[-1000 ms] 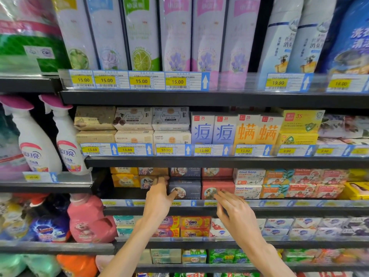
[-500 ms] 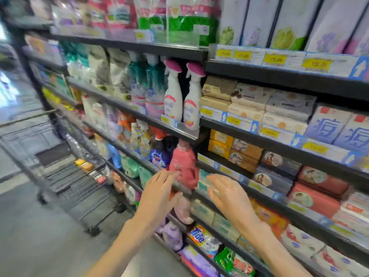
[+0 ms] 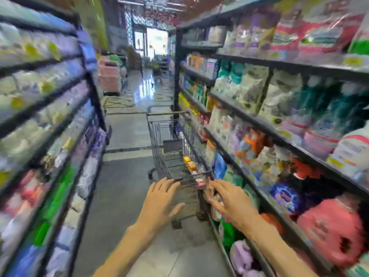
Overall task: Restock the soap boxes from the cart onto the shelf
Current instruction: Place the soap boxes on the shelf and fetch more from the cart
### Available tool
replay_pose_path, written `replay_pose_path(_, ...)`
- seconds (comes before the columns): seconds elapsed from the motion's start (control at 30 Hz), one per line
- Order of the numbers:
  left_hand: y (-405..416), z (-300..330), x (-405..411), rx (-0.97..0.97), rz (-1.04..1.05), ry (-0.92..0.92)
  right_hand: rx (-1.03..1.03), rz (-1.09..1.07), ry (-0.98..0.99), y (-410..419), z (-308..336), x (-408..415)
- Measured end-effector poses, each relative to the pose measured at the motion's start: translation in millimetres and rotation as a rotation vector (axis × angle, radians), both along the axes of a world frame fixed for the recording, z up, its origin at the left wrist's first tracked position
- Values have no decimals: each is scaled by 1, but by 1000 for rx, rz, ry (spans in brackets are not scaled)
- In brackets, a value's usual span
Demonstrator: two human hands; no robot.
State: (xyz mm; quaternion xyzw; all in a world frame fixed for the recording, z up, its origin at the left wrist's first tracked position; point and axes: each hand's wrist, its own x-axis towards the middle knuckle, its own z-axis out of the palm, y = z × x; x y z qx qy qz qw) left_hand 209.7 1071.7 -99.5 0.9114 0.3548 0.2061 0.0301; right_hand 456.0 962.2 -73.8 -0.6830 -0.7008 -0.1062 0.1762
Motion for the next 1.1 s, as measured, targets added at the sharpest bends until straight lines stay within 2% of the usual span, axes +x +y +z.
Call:
replay_pose_path(0.23,131,4,-81,-26,110,73,-21,70,8,163,6,-72)
replay_pose_path(0.47,264,-10,-102,-75,148,93,-81,106,9,305,0,-88)
replay_pose_path(0.8,483,4,-39,-160,102,154,-126,29,50,509,-9,-34)
replay_pose_path(1.1,662,-12,67,-149,-133,172,-187,-226,96,630,-12,40)
